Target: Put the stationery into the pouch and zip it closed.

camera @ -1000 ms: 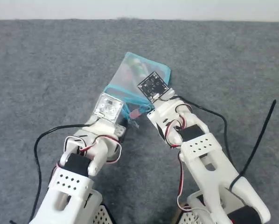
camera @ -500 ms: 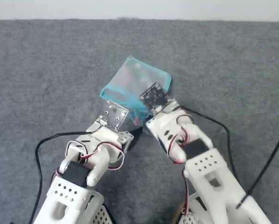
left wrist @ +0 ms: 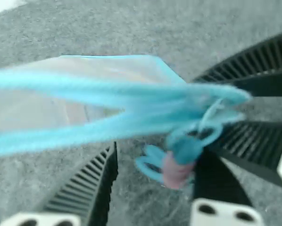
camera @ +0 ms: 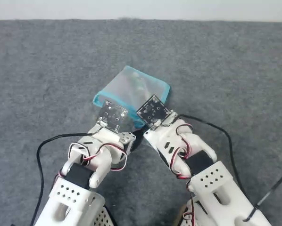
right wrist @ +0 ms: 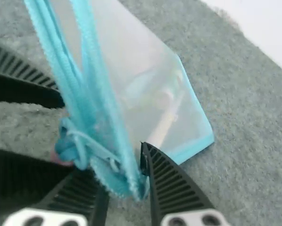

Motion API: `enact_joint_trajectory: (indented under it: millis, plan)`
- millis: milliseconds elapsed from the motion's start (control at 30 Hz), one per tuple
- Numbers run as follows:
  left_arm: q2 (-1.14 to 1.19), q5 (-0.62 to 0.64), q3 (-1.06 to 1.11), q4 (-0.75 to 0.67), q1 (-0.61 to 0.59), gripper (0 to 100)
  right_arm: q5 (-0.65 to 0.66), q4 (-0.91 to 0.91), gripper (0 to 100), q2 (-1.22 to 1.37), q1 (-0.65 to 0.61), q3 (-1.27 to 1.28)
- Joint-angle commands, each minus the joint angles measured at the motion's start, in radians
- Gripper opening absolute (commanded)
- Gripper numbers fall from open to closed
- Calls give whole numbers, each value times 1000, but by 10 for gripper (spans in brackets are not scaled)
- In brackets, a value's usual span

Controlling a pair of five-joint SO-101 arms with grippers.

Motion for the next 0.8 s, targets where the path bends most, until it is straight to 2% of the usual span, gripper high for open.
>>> enact_joint_trajectory:
  millis: [0, 100, 300, 433, 633, 767]
  plan:
    - [-34, 21, -18, -74, 3, 96, 17, -5, 6, -35, -27, -6]
    - [-35, 20, -18, -75, -5, 4, 18, -5, 6, -35, -25, -6]
    - [-35, -21, -19, -71, -21, 9, 18, -39, 6, -31, 77, -5]
    - [-35, -57, -22, -69, -97, 9, 20, -64, 6, 21, 113, -5]
    - [-35, -114, -44, -69, -276, 9, 64, -157, 6, 176, 174, -15]
    - [-35, -117, -47, -69, -315, 9, 64, -177, 6, 286, 239, -74]
